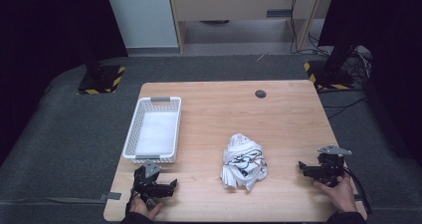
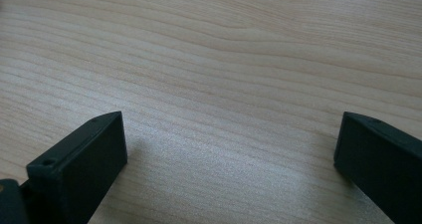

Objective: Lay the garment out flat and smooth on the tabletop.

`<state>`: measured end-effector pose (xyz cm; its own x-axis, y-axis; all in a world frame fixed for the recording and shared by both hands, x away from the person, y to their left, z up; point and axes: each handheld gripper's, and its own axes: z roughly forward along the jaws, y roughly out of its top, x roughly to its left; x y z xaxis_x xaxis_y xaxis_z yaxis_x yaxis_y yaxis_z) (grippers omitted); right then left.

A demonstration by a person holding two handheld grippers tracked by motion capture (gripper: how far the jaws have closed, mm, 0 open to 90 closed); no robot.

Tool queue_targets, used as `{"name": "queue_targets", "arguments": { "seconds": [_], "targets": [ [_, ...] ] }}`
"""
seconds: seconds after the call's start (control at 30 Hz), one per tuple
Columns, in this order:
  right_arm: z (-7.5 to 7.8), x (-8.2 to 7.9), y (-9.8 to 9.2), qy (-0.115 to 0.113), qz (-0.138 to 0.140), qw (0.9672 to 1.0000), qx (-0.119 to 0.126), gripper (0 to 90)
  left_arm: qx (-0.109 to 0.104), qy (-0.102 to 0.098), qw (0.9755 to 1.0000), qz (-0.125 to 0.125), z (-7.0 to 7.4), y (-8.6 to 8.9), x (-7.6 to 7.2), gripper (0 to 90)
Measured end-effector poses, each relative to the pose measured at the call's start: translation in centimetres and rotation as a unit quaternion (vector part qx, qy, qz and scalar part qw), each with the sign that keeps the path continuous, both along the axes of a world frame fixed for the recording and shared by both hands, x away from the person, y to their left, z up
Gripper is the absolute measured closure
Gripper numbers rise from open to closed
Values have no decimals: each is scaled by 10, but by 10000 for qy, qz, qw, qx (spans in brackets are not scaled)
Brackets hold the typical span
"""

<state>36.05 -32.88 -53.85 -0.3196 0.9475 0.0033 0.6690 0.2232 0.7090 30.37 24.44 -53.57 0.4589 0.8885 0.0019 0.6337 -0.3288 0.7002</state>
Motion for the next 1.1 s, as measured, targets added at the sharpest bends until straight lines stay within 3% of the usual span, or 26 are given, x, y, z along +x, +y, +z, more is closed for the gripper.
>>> {"name": "queue_targets", "arguments": {
  "seconds": [0.23, 0.3, 0.4, 0.5, 0.57, 0.63, 0.8, 0.97, 1.1],
  "targets": [
    [0, 0, 0, 0, 20, 10000, 4, 3, -36, 5, 10000, -17, 0, 1, 1, 0],
    [0, 0, 0, -1, 30, 10000, 13, 5, -25, 6, 10000, 75, 0, 1, 2, 0],
    [0, -1, 0, 0, 18, 10000, 11, 14, -182, 20, 9998, 78, 0, 4, 2, 0],
    [4, -2, -1, 85, -73, 9999, 15, 34, -333, 156, 9991, 223, 5, 8, 2, 29],
    [8, -3, -2, 108, -129, 9998, 143, 43, -338, 262, 9986, 294, 7, 7, 2, 43],
    [13, -3, -4, 237, -164, 9986, 443, 33, -414, 369, 9978, 366, 10, 7, 2, 50],
    [23, -8, -4, 28, -74, 9982, 590, 51, -627, 435, 9958, 512, 19, 4, 0, 59],
    [33, -11, -3, -95, -10, 9968, 791, 59, -851, 309, 9951, 391, 32, 0, -7, 96],
    [42, -15, 2, -89, 50, 9963, 851, 67, -702, 201, 9971, 200, 39, -8, -9, 103]
  ]
}}
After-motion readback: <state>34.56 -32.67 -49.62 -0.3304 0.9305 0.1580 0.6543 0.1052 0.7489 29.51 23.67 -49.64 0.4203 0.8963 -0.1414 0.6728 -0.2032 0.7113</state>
